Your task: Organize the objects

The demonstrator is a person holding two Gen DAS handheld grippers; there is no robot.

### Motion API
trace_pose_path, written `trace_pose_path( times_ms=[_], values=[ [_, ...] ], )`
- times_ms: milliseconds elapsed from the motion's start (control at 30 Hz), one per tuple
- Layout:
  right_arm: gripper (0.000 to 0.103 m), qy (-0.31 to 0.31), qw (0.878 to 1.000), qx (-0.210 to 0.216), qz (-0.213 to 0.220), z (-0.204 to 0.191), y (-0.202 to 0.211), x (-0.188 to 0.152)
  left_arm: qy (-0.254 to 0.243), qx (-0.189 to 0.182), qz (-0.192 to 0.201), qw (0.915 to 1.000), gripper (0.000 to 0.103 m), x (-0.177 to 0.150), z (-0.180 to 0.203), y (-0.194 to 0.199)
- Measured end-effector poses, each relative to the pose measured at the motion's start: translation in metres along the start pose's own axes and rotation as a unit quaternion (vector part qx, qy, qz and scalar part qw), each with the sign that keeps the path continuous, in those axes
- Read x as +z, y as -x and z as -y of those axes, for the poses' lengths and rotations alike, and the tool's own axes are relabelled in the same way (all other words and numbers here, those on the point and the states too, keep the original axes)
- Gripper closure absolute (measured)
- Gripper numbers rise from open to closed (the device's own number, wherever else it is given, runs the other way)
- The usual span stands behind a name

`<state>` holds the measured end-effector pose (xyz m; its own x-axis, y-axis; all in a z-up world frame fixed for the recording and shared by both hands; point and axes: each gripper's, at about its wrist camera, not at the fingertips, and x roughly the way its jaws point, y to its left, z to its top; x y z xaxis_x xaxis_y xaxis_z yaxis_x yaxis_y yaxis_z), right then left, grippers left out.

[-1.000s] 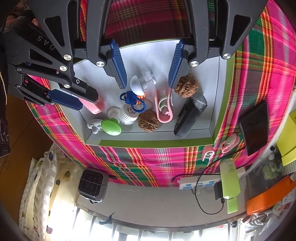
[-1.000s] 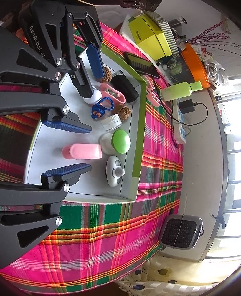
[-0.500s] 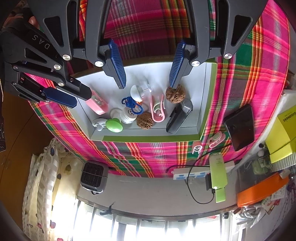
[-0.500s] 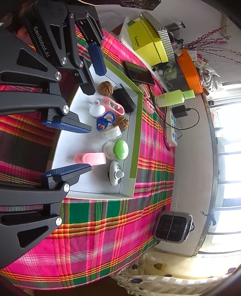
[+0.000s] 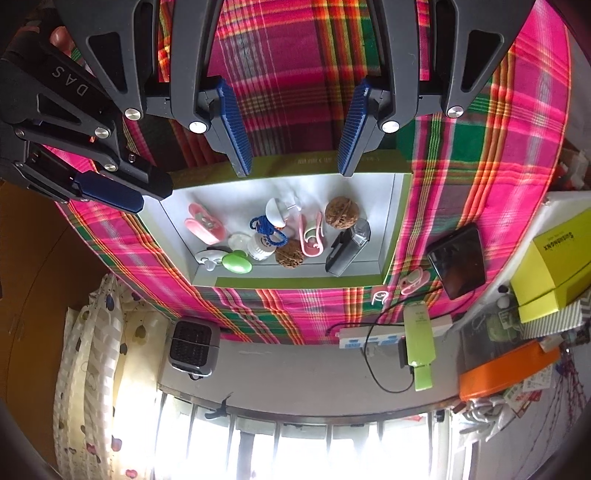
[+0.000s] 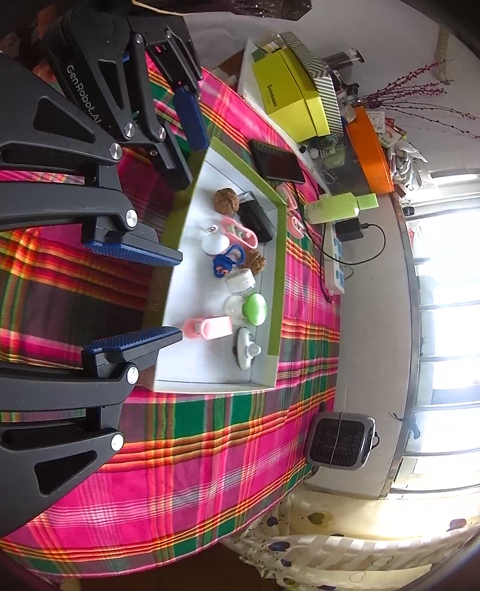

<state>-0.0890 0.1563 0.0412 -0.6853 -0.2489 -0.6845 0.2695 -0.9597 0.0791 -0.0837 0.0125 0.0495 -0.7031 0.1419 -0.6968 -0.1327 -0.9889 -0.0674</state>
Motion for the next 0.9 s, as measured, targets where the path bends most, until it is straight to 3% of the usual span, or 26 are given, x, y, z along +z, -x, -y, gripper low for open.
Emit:
trace_pose_path(
  times_ms=[733, 900],
  values=[
    [0.067, -0.013, 0.999, -0.026, -0.043, -0.006, 0.001, -0.05, 0.013, 0.017, -0.058, 0.9981, 0.055, -0.051, 0.002, -0.008],
    [0.067, -0.016, 0.998, -0.033, -0.053, -0.005, -0.003, -0.056, 0.01, 0.022, -0.053, 0.9983, 0.055, -0.053, 0.003, -0.007]
  ],
)
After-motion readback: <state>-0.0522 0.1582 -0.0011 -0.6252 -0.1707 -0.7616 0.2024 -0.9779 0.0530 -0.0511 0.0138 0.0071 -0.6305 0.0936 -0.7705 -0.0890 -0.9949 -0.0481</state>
